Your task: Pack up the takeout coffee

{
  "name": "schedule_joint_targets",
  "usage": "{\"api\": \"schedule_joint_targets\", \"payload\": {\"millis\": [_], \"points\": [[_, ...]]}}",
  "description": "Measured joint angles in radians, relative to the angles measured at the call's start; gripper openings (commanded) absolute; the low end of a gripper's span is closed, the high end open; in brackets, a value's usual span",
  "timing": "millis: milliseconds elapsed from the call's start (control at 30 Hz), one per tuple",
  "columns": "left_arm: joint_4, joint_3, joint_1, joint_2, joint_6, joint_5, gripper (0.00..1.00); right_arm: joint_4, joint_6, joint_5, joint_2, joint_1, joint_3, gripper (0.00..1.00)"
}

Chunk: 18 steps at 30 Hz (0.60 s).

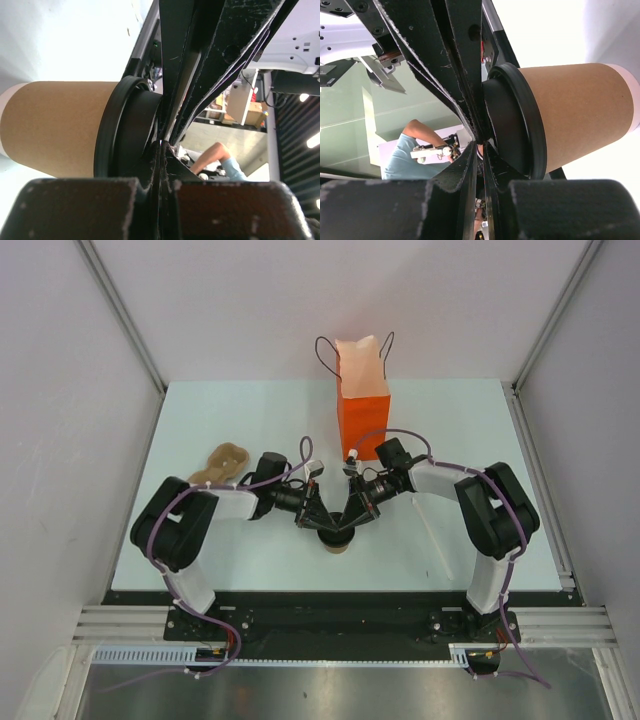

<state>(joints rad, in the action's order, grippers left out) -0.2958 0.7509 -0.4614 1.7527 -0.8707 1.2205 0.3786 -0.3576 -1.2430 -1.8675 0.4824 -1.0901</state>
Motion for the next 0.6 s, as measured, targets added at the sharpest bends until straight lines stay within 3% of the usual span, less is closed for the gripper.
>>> {"api": "schedule_joint_targets", "payload": {"millis": [600], "points": [[0.047,-0.005,-0.032,-0.149,0.086,-0.121,0.0,-0.11,-0.055,0.05,0.13,0.021,0.061,0.2]]}}
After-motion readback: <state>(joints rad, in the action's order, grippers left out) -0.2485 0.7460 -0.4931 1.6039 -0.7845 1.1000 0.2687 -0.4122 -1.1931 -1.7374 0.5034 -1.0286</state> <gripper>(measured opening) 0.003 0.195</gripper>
